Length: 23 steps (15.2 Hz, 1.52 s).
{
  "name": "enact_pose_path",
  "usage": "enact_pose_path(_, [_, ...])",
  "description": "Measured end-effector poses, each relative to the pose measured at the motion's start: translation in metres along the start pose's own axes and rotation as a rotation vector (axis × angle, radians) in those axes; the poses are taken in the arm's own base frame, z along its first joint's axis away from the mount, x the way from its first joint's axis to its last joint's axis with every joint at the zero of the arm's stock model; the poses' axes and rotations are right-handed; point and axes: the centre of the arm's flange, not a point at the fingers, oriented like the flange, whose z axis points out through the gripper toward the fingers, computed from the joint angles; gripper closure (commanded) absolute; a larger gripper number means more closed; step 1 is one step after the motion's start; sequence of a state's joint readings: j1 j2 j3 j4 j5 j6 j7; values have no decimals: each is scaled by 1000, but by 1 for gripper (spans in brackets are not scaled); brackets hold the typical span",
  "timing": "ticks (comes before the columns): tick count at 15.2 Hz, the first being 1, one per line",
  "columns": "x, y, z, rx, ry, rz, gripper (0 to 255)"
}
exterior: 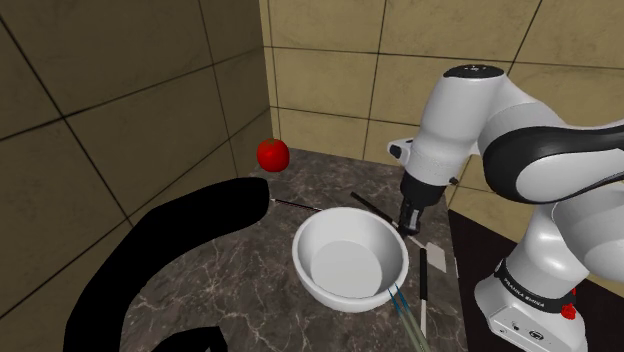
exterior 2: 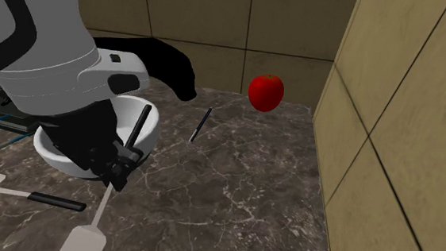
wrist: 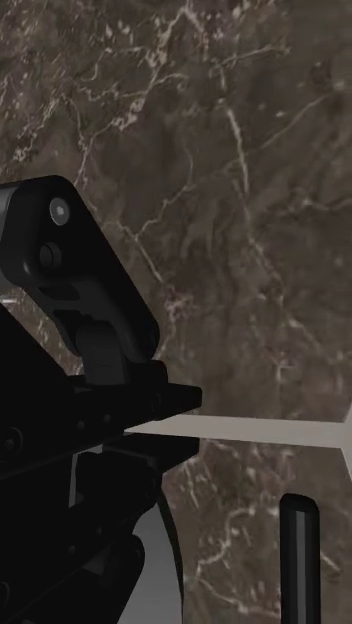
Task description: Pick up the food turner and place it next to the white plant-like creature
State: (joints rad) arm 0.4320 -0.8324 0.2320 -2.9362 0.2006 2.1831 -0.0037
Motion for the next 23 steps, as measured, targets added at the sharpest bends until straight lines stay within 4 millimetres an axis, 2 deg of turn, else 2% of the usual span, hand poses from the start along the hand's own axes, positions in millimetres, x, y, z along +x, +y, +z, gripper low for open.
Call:
enact_pose_path(10, [1,-2,5,3,31,-2,255])
enact_pose_path(11, [2,-1,5,4,34,-4,0])
enact_pose_path(16, [2,13,8,-5,49,-2,0])
enact_pose_path(18, [2,4,9,-22,41,-15,0])
enact_pose_path(19, [-1,2,5,-11,18,-7,0])
enact_pose_path(21, [-3,3,-15,-3,1,-2,0])
enact_pose_path(23, [-2,1,-21,-1,-5,0,0])
